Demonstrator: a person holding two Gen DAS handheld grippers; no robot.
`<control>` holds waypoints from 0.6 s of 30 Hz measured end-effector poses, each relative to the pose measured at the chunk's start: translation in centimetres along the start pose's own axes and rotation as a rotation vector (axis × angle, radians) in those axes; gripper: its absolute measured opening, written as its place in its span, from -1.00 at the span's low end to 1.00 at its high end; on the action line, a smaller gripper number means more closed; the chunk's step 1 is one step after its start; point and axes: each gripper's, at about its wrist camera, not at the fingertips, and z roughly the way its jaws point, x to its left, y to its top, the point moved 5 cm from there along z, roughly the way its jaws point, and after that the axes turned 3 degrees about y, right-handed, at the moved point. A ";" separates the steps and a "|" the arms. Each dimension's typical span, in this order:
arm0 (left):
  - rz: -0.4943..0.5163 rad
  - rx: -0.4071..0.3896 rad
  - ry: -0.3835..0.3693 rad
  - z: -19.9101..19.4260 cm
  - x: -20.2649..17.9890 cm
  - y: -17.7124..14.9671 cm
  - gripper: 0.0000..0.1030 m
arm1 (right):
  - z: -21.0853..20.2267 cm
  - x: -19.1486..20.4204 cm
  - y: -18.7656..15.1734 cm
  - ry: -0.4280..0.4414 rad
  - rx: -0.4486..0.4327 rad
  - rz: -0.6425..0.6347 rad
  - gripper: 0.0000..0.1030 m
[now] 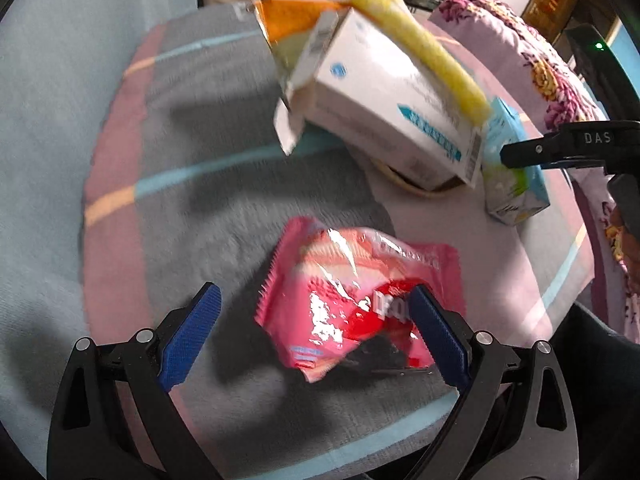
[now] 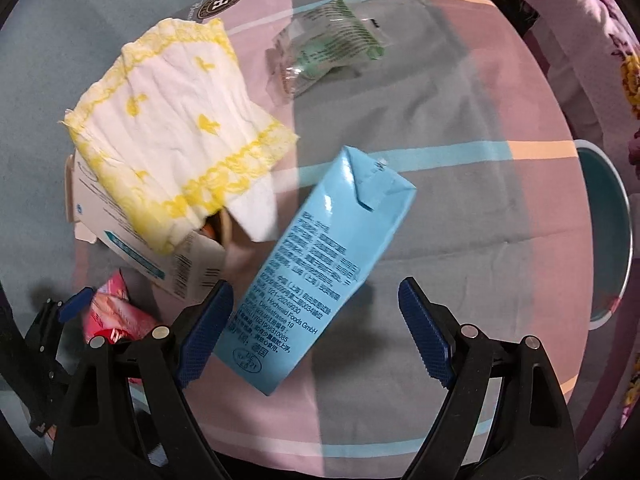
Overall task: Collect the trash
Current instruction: 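Grasp the pink wrapper with the left tool while the right tool grasps the light-blue milk carton, then carry both items to the wastebasket and open both tools to drop them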
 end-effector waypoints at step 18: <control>-0.052 -0.088 -0.122 -1.2 -2.8 0.9 -0.39 | -0.4 -1.3 -0.5 0.015 -0.019 -0.026 -0.21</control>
